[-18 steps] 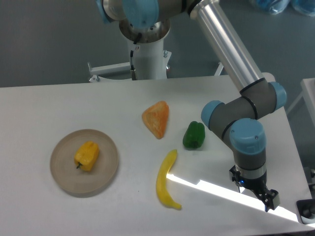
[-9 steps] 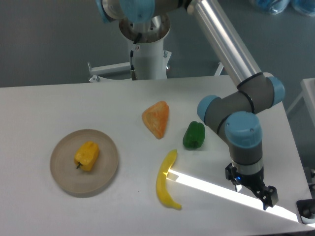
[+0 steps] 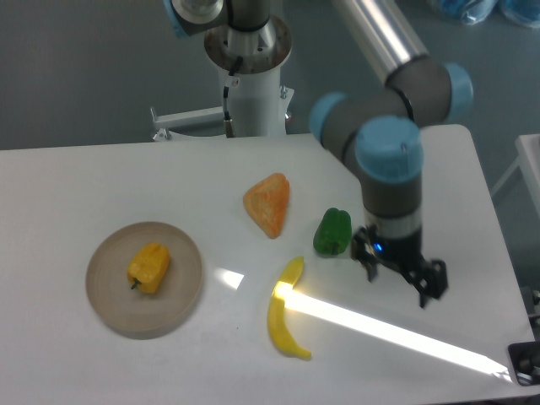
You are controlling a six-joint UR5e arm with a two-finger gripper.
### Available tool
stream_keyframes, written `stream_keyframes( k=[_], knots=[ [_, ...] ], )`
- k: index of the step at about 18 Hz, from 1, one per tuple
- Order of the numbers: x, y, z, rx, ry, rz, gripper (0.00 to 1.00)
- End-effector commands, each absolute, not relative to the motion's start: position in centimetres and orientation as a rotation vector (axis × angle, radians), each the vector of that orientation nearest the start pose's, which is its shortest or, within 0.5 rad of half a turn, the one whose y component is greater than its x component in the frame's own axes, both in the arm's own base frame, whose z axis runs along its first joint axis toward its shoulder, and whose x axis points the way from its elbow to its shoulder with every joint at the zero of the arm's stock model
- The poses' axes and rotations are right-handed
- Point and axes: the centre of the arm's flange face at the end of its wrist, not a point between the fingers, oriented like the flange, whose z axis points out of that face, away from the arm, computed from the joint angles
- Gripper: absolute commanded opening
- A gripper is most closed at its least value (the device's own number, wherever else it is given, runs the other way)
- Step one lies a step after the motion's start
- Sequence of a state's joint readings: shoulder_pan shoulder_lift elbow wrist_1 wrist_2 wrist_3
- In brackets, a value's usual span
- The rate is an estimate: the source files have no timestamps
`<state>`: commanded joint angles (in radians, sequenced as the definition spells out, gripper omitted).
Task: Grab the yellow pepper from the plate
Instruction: 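Move the open gripper over the plate above the yellow pepper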
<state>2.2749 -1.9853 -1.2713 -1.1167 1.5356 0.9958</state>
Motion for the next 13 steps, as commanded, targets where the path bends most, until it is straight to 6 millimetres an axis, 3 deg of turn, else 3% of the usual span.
stream_keyframes(
  k=[4, 7, 10, 13],
  knots=[
    [-25.9, 59.2, 44.9, -2.826, 0.268, 0.192, 1.0],
    [-21.6, 59.4, 44.7, -2.814, 0.138, 0.108, 1.0],
    [-18.0, 60.2, 43.0, -2.817, 0.034, 0.014, 1.0],
    [-13.7, 61.1, 40.4, -2.787, 0.058, 0.012, 1.0]
  ],
)
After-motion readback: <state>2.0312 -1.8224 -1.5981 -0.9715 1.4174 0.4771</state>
